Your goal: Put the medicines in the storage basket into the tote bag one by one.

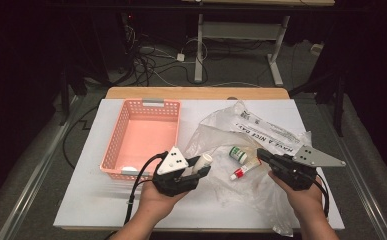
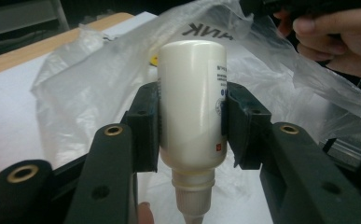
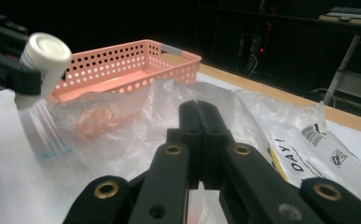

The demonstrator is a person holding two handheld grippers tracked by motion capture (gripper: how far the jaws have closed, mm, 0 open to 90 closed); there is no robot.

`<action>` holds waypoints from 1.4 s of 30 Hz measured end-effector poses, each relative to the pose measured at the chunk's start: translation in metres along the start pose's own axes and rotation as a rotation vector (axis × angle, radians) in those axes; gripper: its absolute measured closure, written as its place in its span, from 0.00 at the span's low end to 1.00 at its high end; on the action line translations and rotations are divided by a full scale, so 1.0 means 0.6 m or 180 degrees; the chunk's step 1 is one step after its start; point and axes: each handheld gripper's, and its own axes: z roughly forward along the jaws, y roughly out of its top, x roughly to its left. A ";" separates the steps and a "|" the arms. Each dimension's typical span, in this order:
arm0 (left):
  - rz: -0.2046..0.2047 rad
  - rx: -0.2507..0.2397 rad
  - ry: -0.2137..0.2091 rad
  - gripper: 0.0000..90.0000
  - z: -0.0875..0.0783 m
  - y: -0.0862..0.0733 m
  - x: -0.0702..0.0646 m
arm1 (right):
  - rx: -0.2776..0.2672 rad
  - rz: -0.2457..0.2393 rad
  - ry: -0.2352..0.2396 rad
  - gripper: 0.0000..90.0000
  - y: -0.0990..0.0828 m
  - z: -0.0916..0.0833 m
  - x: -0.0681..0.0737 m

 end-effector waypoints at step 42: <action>-0.0097 0.0740 0.0327 0.64 0.254 -0.019 -0.007 | -0.0074 0.0003 0.0007 1.00 0.008 -0.002 -0.002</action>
